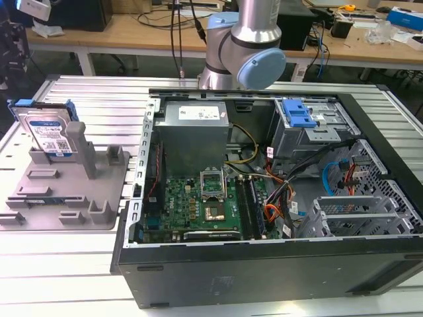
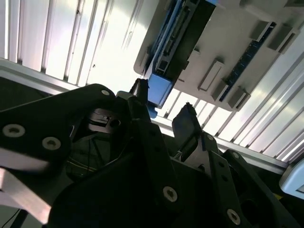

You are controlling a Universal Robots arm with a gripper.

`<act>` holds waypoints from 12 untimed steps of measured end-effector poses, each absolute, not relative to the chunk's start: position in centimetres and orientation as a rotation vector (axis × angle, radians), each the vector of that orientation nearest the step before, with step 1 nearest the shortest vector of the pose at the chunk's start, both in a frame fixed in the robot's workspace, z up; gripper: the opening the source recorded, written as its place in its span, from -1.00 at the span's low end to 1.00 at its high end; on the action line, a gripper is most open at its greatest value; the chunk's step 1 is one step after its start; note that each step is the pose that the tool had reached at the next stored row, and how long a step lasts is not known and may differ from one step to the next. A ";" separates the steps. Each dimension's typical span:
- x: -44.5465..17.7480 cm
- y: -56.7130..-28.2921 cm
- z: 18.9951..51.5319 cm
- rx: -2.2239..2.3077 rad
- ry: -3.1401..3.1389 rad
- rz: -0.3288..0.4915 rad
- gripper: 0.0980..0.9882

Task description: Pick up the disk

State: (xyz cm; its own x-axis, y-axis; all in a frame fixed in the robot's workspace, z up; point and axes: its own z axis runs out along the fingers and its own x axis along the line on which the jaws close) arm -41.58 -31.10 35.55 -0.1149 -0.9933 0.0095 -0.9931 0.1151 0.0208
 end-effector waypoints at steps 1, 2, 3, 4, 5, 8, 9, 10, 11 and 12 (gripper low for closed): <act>-41.6 -31.1 35.4 2.077 -2.327 -0.012 -0.14; -41.6 -31.1 35.3 2.078 -2.325 -0.010 -0.14; -41.6 -31.1 35.2 2.079 -2.322 -0.008 -0.14; -41.6 -31.1 35.1 2.081 -2.319 -0.006 -0.14; -41.6 -31.1 34.9 2.086 -2.313 -0.003 -0.14; -41.6 -31.1 34.6 2.095 -2.303 -0.002 -0.14; -41.6 -31.1 34.5 2.100 -2.298 -0.001 -0.14; -41.6 -31.1 34.5 2.106 -2.292 -0.001 -0.14; -41.6 -31.1 34.4 2.118 -2.282 -0.001 -0.14; -41.5 -31.0 34.3 2.125 -2.275 0.000 -0.14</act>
